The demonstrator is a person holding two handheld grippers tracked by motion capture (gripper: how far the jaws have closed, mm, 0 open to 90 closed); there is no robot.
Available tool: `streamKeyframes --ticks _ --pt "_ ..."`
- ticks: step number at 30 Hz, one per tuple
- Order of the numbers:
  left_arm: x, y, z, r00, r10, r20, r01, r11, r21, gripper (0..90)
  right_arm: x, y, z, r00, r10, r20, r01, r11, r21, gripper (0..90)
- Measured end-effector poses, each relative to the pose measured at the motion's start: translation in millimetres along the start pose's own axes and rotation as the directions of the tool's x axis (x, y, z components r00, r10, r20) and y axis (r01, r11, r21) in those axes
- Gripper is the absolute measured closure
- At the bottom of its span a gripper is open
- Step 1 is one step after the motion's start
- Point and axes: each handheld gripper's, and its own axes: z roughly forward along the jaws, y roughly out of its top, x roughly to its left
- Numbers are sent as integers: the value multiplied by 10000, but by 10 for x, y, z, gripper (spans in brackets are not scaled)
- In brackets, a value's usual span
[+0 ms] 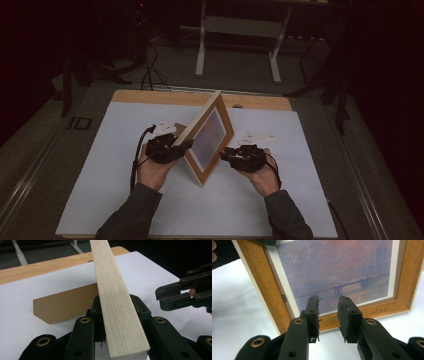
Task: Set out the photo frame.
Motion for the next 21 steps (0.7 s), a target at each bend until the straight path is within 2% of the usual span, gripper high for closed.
streamKeyframes --ticks 9,21 --pt "47 9 -8 9999 11 164 -12 10000 40 706 -7 10 -12 10000 41 30 -41 10000 -29 698" --pt "140 15 -16 9981 62 605 -66 10000 59 709 -30 20 -24 10000 24 49 -24 10000 -55 680"
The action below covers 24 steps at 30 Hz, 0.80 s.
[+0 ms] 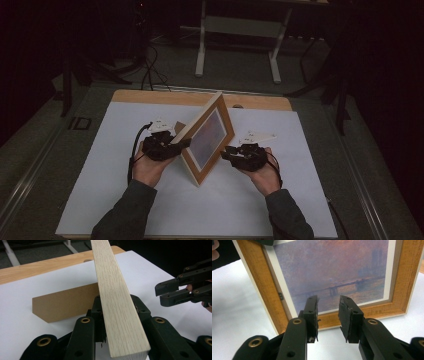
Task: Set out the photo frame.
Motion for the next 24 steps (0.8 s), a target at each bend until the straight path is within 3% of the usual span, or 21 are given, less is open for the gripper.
streamKeyframes --ticks 24 --pt "213 54 15 9936 588 969 -607 9980 168 708 -72 42 -28 9998 87 187 -86 10000 -41 662"
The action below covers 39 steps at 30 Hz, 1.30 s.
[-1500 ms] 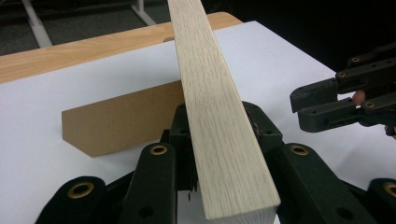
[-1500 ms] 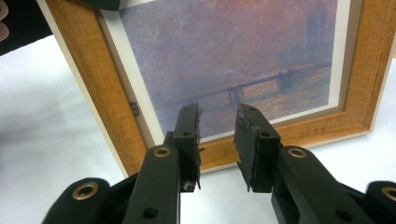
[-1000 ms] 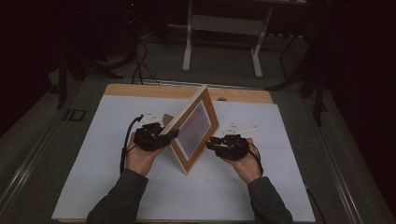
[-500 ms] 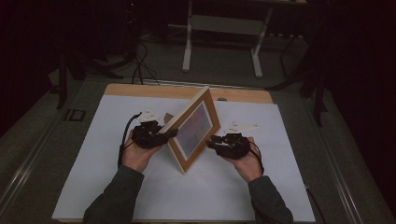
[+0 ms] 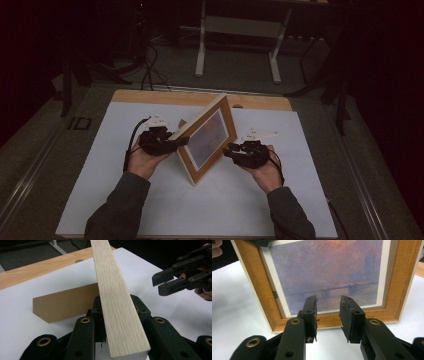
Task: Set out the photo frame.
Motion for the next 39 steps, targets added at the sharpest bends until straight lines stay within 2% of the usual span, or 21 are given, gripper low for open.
streamKeyframes --ticks 9,18,25,31,36,39 --pt "90 7 -4 9992 -96 397 96 10000 11 715 -71 78 -4 9996 -19 296 19 10000 6 650" --pt "146 19 -2 9979 -67 637 64 10000 59 718 -181 135 0 9974 129 708 -101 9992 -393 661" --pt "172 24 3 9966 -114 816 110 9999 64 722 -238 170 7 9952 129 968 -87 9990 -434 653" --pt "190 42 30 9926 -156 1206 150 9999 62 730 -319 250 -23 9939 -139 1091 193 9986 -492 636" --pt "191 60 59 9889 -103 1480 95 9999 62 739 -375 284 -67 9910 7 1340 84 9977 -674 629" --pt "206 71 88 9835 -151 1804 143 9999 56 746 -418 303 -102 9885 104 1510 8 9973 -739 624"
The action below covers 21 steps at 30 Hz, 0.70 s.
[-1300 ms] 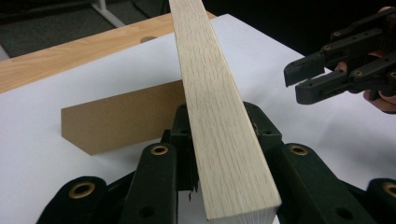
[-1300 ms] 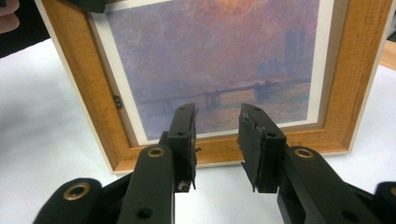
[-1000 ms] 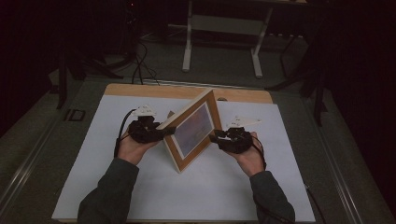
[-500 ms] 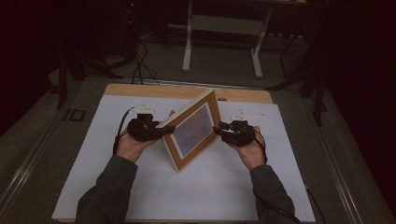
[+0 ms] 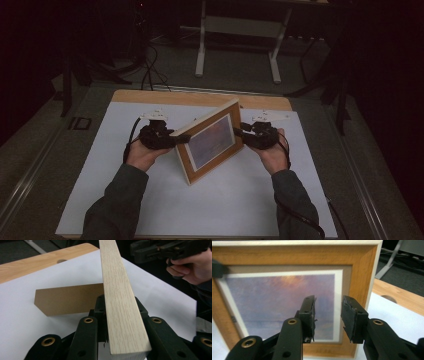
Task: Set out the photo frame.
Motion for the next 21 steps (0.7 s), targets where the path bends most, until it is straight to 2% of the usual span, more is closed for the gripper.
streamKeyframes --ticks 9,15,17,18,19,21 --pt "47 10 36 9986 118 513 -118 9999 2 752 -129 20 -41 9992 293 288 -291 9996 -73 601" --pt "46 21 63 9940 410 1015 -416 9991 38 756 -178 -12 -37 9980 427 462 -426 9991 -23 579" --pt "44 16 66 9911 485 1238 -493 9988 33 757 -183 -23 -40 9973 338 658 -343 9994 67 570" --pt "49 13 68 9904 478 1294 -485 9988 23 757 -187 -30 -43 9976 323 612 -328 9994 82 572" --pt "54 11 69 9903 472 1310 -477 9989 9 757 -191 -35 -48 9982 331 490 -334 9994 48 565" --pt "39 7 68 9919 509 1160 -507 9987 -44 755 -191 -42 -57 9980 273 568 -276 9996 46 564"
